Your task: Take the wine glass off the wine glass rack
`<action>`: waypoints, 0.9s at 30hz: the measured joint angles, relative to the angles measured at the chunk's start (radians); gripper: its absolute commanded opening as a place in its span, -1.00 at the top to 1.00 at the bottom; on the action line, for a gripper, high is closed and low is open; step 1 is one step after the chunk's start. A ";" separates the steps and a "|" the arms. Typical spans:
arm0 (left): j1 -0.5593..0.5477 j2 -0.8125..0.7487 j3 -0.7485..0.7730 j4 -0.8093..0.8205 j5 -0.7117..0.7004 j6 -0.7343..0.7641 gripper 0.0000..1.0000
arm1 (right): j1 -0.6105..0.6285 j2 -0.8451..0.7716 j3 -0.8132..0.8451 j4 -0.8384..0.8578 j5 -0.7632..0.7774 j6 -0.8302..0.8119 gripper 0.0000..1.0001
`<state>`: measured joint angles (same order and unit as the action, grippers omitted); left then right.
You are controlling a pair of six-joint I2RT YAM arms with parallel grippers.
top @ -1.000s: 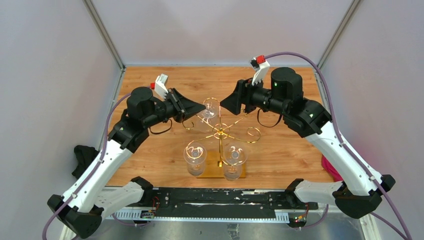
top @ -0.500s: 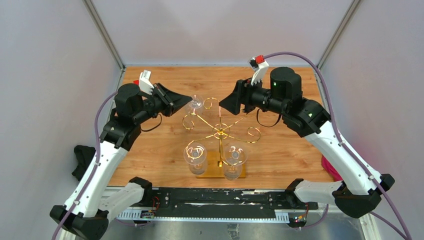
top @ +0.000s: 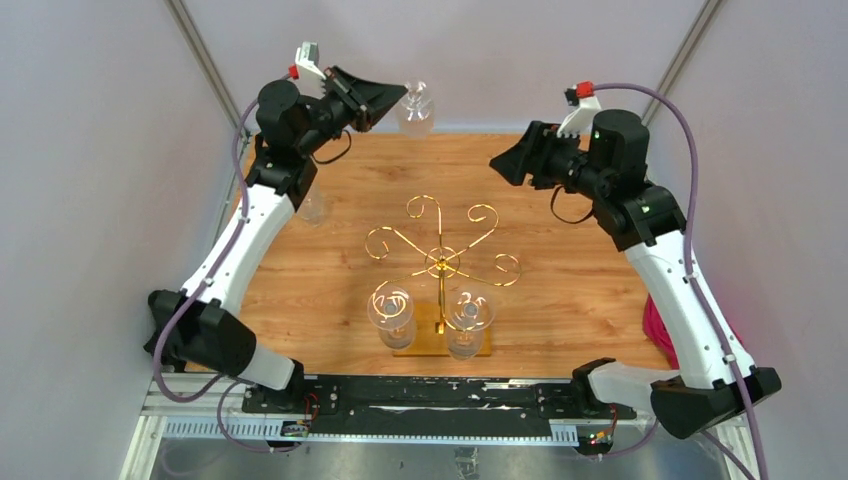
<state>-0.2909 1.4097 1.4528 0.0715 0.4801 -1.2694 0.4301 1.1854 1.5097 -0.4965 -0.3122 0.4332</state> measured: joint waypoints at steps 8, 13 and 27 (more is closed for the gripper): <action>-0.005 0.275 0.164 0.627 0.119 -0.380 1.00 | -0.229 0.082 -0.013 0.243 -0.304 0.108 -0.31; -0.019 0.484 0.217 1.062 0.130 -0.669 1.00 | -0.287 0.176 -0.067 0.629 -0.555 0.328 -0.31; -0.033 0.475 0.171 1.386 0.140 -0.810 1.00 | -0.302 0.564 -0.045 1.843 -0.671 1.225 -0.23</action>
<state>-0.3241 1.8851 1.6241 1.4574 0.6205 -2.0796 0.1284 1.7493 1.4651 1.3468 -0.9833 1.6585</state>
